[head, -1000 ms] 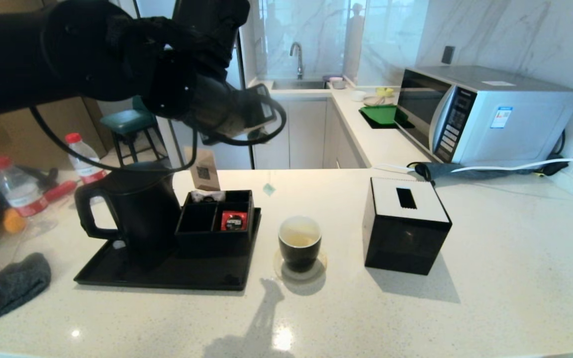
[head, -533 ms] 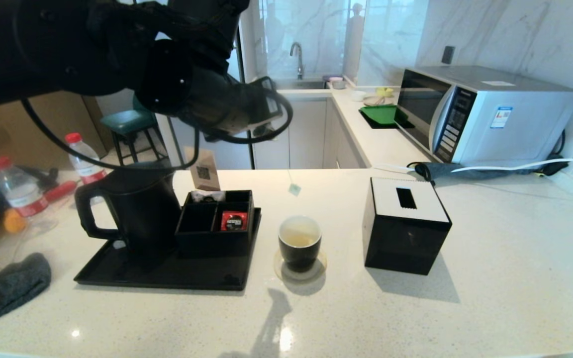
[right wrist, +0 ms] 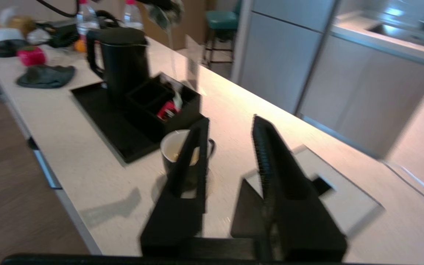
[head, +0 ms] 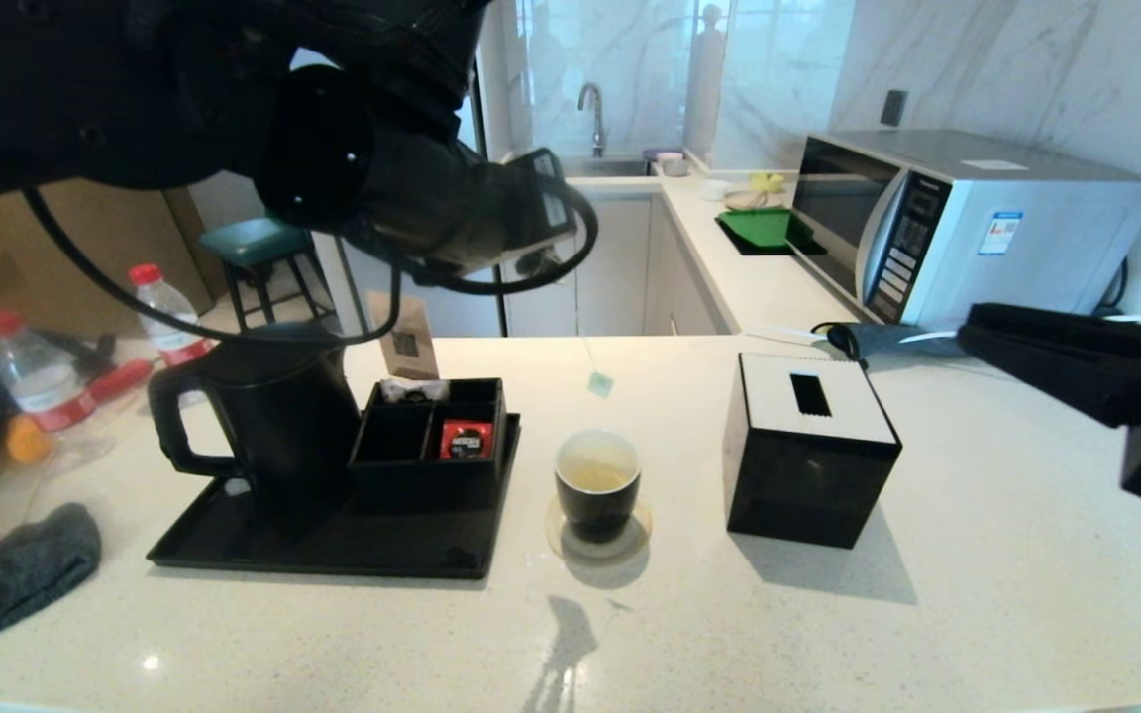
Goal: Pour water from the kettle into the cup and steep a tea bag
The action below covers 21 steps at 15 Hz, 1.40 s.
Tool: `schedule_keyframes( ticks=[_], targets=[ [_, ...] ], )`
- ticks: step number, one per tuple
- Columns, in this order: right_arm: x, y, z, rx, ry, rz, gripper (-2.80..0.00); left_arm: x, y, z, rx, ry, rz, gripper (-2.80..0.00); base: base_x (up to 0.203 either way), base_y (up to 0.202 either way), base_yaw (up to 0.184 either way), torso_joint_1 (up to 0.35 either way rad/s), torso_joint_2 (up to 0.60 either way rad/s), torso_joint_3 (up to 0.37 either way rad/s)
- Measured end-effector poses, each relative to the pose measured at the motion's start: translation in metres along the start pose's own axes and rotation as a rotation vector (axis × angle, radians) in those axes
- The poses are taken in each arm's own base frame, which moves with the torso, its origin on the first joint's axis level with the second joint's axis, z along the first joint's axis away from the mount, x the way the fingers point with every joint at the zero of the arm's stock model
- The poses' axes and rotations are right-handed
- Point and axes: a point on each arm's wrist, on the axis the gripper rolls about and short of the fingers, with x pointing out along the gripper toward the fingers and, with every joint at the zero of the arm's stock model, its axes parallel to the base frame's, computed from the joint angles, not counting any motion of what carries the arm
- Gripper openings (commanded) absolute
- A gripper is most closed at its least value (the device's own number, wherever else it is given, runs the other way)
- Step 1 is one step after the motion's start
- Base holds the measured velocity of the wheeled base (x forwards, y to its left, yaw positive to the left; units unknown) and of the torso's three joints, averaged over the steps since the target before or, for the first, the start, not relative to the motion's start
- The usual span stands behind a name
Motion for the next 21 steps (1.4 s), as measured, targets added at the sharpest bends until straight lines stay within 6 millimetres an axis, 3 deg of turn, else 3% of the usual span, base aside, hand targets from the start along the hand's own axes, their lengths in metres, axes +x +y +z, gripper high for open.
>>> schedule_keyframes(
  ticks=[3, 9, 17, 21],
  targets=[
    [0.044, 0.002, -0.005, 0.0, -0.037, 0.115, 0.0, -0.007, -0.003, -0.005, 0.012, 0.013, -0.012, -2.8, 0.0, 0.0, 0.0, 0.0, 0.0, 0.0],
    [0.114, 0.012, -0.028, 0.003, -0.075, 0.242, 0.0, -0.021, -0.008, -0.008, 0.016, 0.012, -0.041, -2.8, 0.0, 0.0, 0.0, 0.0, 0.0, 0.0],
    [0.182, 0.038, -0.058, 0.068, -0.079, 0.365, 0.0, -0.031, -0.009, -0.006, 0.015, 0.003, -0.06, -2.8, 0.0, 0.0, 0.0, 0.0, 0.0, 0.0],
    [0.205, 0.043, -0.067, 0.084, -0.077, 0.386, 0.0, -0.036, -0.014, -0.009, 0.023, 0.008, -0.081, -2.8, 0.0, 0.0, 0.0, 0.0, 0.0, 0.0]
  ],
)
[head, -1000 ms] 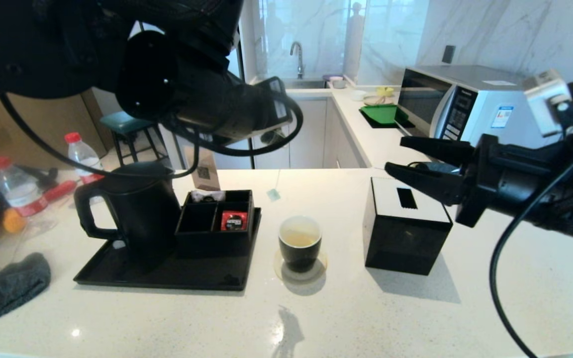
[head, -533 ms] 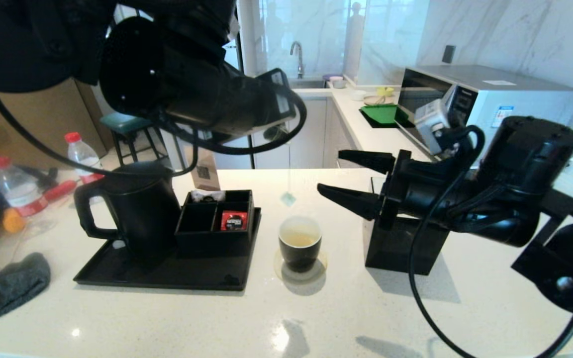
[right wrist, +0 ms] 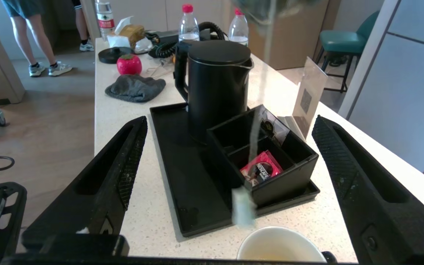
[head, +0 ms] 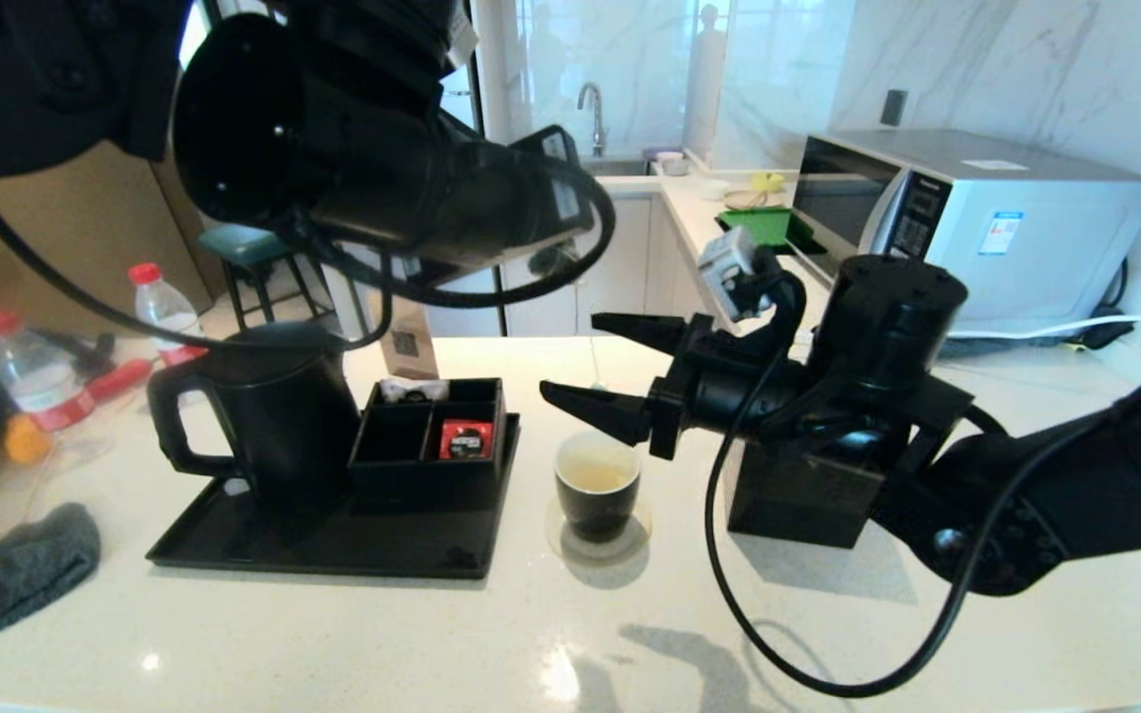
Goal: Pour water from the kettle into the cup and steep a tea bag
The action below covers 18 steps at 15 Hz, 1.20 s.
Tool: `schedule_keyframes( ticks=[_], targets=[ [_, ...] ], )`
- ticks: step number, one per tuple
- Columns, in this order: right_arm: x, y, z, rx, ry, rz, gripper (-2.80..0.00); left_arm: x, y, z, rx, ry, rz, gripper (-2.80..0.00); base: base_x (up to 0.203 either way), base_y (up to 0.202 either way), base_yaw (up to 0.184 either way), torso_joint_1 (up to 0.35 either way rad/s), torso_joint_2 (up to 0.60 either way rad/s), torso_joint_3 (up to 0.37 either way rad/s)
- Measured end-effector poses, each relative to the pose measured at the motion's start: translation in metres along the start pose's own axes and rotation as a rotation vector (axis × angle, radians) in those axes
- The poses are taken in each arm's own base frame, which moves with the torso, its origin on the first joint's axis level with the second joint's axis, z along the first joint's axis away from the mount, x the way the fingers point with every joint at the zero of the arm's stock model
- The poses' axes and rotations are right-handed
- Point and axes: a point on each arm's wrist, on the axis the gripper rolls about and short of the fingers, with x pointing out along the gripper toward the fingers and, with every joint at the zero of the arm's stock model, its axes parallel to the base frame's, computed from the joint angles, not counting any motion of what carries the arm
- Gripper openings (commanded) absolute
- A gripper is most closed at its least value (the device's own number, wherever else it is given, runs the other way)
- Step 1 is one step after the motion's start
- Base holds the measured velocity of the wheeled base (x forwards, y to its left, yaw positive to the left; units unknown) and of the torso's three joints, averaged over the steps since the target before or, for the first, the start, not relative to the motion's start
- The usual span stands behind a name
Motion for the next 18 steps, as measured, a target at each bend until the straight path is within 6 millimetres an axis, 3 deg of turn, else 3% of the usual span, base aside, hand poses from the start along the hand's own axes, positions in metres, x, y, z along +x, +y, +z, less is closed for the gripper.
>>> schedule_keyframes(
  ticks=[9, 10, 11, 18],
  targets=[
    [0.013, -0.006, -0.016, 0.014, 0.021, 0.004, 0.0, -0.003, -0.006, -0.004, 0.009, 0.009, -0.023, -2.8, 0.0, 0.0, 0.0, 0.0, 0.0, 0.0],
    [0.013, -0.007, -0.016, 0.015, 0.022, 0.004, -2.69, -0.003, -0.006, -0.004, 0.009, 0.009, -0.024, -2.8, 0.0, 0.0, 0.0, 0.0, 0.0, 0.0],
    [0.013, -0.007, -0.017, 0.016, 0.023, 0.003, -2.8, -0.003, -0.006, -0.004, 0.007, 0.009, -0.023, -2.8, 0.0, 0.0, 0.0, 0.0, 0.0, 0.0],
    [0.014, -0.007, -0.017, 0.042, 0.021, 0.004, -2.8, -0.002, -0.006, -0.005, 0.007, 0.011, -0.022, -2.8, 0.0, 0.0, 0.0, 0.0, 0.0, 0.0]
  ],
)
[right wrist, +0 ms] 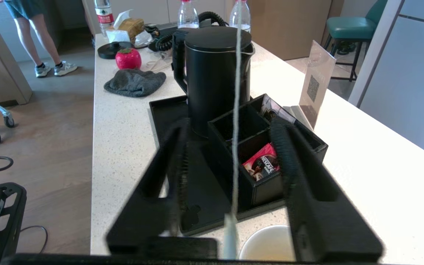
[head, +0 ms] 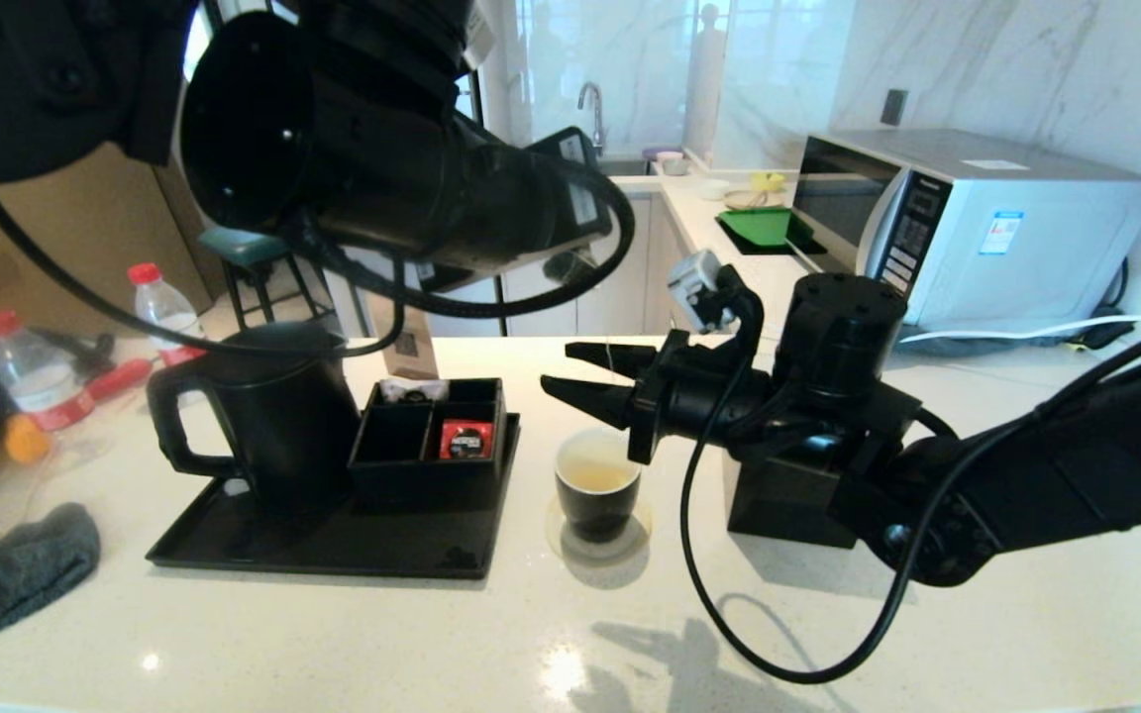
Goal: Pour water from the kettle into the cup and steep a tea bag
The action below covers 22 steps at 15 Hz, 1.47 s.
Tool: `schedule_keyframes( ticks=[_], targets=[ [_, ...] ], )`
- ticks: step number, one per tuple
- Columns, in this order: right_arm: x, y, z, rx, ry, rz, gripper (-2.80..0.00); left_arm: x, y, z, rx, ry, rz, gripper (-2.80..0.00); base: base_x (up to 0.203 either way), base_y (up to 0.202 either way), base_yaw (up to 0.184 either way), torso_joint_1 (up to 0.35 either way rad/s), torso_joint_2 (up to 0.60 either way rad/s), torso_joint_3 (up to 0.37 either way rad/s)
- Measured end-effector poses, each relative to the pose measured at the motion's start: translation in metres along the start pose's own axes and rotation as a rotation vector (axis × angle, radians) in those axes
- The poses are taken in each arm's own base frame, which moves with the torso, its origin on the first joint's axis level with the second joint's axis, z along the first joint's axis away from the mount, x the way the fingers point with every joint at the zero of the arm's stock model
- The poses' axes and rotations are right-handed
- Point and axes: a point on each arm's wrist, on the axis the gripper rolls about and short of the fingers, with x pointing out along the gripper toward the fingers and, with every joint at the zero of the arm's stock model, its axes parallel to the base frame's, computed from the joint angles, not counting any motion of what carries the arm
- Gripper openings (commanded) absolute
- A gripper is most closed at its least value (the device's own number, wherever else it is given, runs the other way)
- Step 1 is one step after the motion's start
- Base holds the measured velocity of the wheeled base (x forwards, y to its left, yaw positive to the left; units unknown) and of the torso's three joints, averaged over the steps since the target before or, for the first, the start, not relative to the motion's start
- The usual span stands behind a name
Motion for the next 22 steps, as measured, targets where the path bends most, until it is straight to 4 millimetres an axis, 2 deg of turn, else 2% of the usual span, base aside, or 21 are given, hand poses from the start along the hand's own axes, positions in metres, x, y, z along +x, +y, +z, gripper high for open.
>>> schedule_keyframes(
  ticks=[10, 22],
  targets=[
    [-0.004, -0.001, 0.008, -0.006, -0.013, -0.014, -2.8, 0.001, 0.002, -0.004, 0.008, 0.016, 0.012, -2.8, 0.0, 0.0, 0.0, 0.0, 0.0, 0.0],
    [-0.002, -0.033, 0.043, -0.053, -0.075, -0.103, -2.8, -0.005, 0.015, -0.028, 0.025, 0.085, 0.064, -2.8, 0.0, 0.0, 0.0, 0.0, 0.0, 0.0]
  ],
)
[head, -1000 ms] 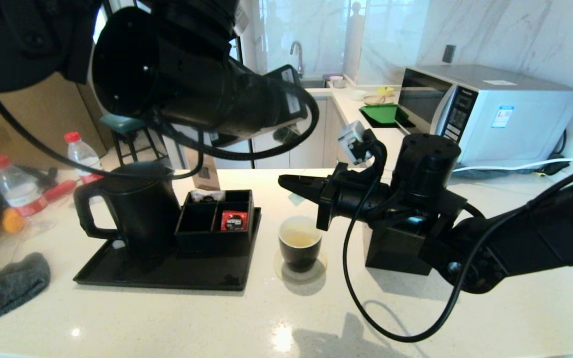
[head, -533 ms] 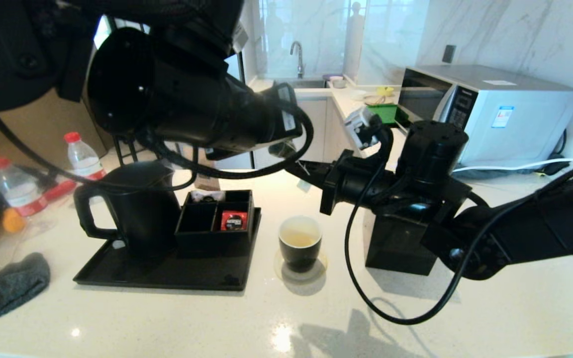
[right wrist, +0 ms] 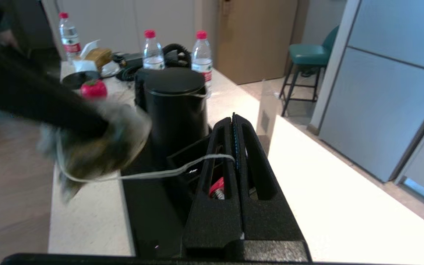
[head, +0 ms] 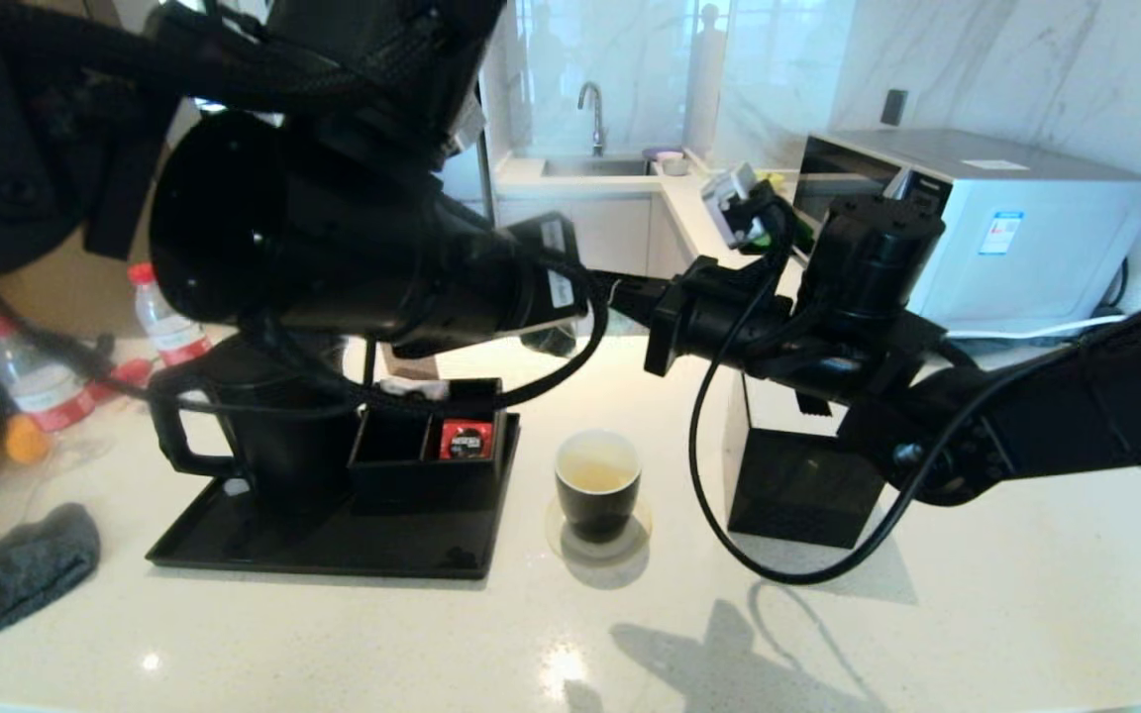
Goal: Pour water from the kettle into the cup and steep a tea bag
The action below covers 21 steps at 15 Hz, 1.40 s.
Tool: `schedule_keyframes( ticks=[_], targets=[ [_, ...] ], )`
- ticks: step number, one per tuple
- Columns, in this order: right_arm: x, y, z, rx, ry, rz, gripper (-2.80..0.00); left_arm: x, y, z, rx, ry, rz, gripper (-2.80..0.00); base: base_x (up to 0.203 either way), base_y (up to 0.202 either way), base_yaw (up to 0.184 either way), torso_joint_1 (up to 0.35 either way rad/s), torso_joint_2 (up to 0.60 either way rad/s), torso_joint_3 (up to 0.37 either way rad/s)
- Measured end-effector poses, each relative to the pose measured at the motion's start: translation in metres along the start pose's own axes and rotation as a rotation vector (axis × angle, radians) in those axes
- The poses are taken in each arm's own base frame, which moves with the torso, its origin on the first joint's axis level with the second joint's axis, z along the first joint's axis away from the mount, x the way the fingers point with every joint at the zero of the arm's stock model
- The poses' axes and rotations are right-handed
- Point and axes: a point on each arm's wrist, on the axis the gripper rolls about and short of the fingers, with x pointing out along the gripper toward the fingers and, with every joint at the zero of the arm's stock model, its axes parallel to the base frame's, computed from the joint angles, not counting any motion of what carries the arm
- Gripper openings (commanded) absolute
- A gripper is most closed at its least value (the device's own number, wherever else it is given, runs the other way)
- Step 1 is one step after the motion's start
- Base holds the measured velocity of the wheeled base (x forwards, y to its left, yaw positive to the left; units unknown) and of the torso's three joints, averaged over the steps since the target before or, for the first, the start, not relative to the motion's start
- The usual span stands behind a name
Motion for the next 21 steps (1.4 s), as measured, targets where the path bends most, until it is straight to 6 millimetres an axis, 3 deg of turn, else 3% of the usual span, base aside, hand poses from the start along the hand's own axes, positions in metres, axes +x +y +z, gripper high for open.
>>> schedule_keyframes(
  ticks=[16, 17, 18, 21],
  targets=[
    [0.008, -0.005, 0.016, -0.025, -0.043, -0.007, -2.8, 0.015, 0.002, -0.009, -0.095, -0.043, 0.099, -2.8, 0.0, 0.0, 0.0, 0.0, 0.0, 0.0],
    [0.008, -0.005, 0.016, -0.025, -0.043, -0.007, -2.8, 0.015, 0.002, -0.008, -0.095, -0.046, 0.096, -2.24, 0.0, 0.0, 0.0, 0.0, 0.0, 0.0],
    [0.008, -0.005, 0.016, -0.025, -0.043, -0.006, -2.8, 0.015, 0.002, -0.008, -0.095, -0.047, 0.095, 0.0, 0.0, 0.0, 0.0, 0.0, 0.0, 0.0],
    [0.008, -0.005, 0.016, -0.026, -0.044, -0.007, -2.8, 0.016, 0.002, -0.009, -0.089, -0.043, 0.098, 0.0, 0.0, 0.0, 0.0, 0.0, 0.0, 0.0]
  ],
)
